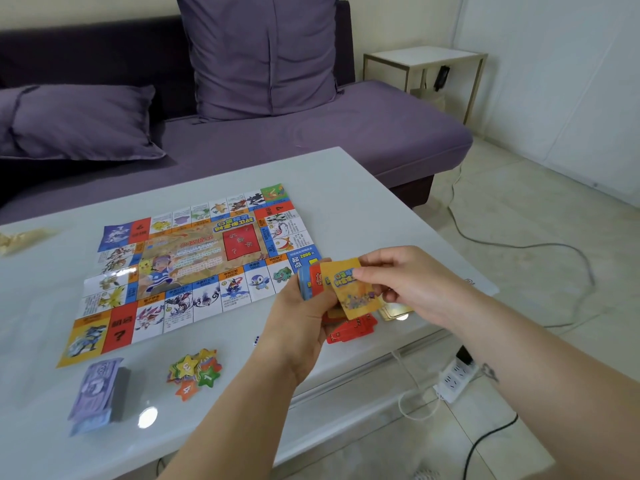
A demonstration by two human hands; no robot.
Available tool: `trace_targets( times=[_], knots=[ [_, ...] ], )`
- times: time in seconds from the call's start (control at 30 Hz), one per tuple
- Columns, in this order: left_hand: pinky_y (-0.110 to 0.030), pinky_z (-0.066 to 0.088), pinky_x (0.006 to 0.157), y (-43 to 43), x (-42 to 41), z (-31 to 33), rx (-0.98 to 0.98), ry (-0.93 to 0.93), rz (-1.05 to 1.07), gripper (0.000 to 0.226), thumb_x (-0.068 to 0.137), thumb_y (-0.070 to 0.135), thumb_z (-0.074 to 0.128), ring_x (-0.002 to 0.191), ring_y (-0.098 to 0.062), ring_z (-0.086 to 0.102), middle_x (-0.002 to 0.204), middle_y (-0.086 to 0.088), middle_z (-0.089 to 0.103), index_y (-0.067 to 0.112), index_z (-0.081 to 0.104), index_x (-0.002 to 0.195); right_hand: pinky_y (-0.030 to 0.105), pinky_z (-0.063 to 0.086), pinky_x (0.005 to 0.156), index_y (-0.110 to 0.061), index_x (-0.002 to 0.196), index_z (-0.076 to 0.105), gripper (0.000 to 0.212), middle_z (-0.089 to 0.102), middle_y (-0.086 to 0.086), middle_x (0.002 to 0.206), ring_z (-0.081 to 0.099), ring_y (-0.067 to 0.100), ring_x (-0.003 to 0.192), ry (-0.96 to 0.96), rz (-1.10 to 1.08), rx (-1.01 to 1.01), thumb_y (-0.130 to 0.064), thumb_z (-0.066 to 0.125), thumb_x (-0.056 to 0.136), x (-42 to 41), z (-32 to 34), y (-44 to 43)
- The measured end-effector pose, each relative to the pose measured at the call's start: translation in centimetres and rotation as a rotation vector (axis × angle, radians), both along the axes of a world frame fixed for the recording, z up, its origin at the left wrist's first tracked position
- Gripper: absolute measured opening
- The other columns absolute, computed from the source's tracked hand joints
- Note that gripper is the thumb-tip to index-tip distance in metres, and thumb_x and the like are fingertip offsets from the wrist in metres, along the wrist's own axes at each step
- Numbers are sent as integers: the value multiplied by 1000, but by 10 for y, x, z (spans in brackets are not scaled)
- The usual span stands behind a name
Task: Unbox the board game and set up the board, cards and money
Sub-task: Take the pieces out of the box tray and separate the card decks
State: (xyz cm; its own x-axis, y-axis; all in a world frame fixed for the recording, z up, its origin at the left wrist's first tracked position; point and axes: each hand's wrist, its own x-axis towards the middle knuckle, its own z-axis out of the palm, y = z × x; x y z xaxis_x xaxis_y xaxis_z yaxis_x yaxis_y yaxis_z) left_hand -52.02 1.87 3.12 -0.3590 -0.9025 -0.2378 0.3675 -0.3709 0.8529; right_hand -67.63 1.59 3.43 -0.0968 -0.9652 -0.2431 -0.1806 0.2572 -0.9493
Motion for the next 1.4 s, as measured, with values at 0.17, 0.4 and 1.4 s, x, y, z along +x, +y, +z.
trace_targets(
  times=[0.17,0.4,1.4],
  knots=[
    [-23,53,50,-1,-3,-3,68,5,34,14,91,0,52,60,-15,68,76,-6,73,10,59,98,23,34,54,-15,81,69,7,60,-4,65,47,12,61,-18,-3,-3,-14,66,87,-4,-2,0],
    [-22,57,57,-10,4,-8,167,45,109,14,94,3,49,65,-14,71,81,-6,73,8,60,102,25,43,75,-7,103,70,18,69,11,96,60,18,85,552,-117,-102,-16,62,90,-36,-13,-9],
    [-33,55,67,-13,32,0,44,-121,269,20,93,0,49,56,-11,68,62,4,71,16,57,85,23,43,76,-16,106,70,20,69,-2,100,62,12,93,639,77,-126,-24,61,90,20,-27,-8]
  ],
)
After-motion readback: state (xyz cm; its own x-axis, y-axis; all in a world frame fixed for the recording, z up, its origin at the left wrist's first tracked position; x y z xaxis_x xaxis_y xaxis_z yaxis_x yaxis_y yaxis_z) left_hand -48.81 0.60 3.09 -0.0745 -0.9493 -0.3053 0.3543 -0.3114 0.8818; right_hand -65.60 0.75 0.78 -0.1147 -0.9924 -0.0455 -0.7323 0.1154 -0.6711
